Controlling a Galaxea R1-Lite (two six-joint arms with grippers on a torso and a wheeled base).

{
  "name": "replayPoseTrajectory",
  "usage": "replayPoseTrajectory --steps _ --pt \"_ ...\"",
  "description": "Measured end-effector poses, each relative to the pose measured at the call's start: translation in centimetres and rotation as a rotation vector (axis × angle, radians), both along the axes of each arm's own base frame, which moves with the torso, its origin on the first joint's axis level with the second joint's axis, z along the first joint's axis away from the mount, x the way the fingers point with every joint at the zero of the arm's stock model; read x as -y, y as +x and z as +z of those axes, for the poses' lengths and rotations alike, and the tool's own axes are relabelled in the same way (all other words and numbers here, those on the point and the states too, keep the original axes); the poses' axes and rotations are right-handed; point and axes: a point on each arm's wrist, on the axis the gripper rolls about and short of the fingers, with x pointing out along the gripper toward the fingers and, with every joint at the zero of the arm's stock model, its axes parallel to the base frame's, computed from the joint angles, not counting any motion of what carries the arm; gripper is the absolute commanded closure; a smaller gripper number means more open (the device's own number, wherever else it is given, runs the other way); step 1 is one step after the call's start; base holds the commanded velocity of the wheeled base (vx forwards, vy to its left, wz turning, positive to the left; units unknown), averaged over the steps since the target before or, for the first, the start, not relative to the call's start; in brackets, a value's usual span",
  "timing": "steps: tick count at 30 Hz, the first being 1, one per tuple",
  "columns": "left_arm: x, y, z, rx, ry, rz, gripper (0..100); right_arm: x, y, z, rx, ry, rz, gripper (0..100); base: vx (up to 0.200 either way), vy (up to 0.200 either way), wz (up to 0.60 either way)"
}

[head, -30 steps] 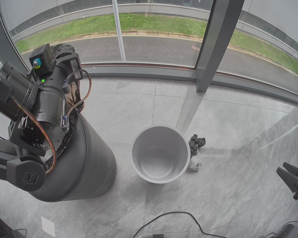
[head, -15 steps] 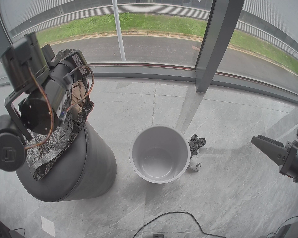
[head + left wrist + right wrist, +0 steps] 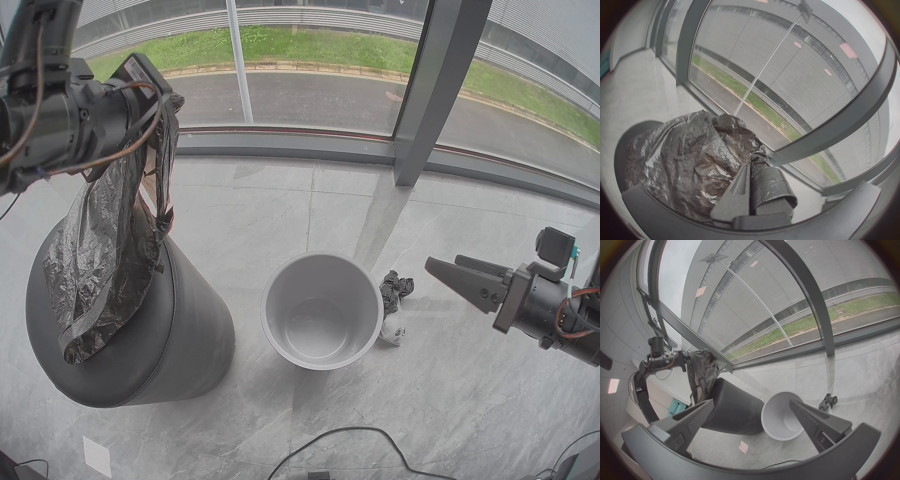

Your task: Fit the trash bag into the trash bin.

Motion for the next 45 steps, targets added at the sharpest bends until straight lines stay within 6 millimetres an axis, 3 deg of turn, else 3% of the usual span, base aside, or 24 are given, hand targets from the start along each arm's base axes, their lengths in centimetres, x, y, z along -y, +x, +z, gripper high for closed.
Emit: replayPoseTrajectory --steps 6,11,18,25,34,45 --pt "1.0 -2.6 2.5 -0.035 -0.181 -0.285 100 -1.8 1.5 -1.0 -0.023 -0.021 0.022 0 0.0 0.0 0.0" --pt "1.3 -4.3 3.2 -0.069 -0.256 -0.539 100 -2.3 2.0 -1.5 -0.039 -0.032 0.029 0 0.0 0.0 0.0" --pt "0.7 -6.3 2.2 -0.115 -0.269 -0.838 100 -2.8 2.4 -2.2 -0.062 -0.049 0.037 0 0.0 0.0 0.0" --pt "0.2 -7.7 1.1 -0.028 -0.257 -1.064 100 -4.4 2.3 -3.2 -0.084 -0.08 0.088 0 0.0 0.0 0.0" --pt "1.1 -8.2 -0.1 0.003 -0.181 -1.125 100 -10.1 1.0 -3.9 -0.068 -0.125 0.169 0 0.0 0.0 0.0" --pt "2.7 -7.4 -1.1 0.039 -0.084 -0.936 100 -12.1 0.4 -5.0 -0.078 -0.164 0.201 0 0.0 0.0 0.0"
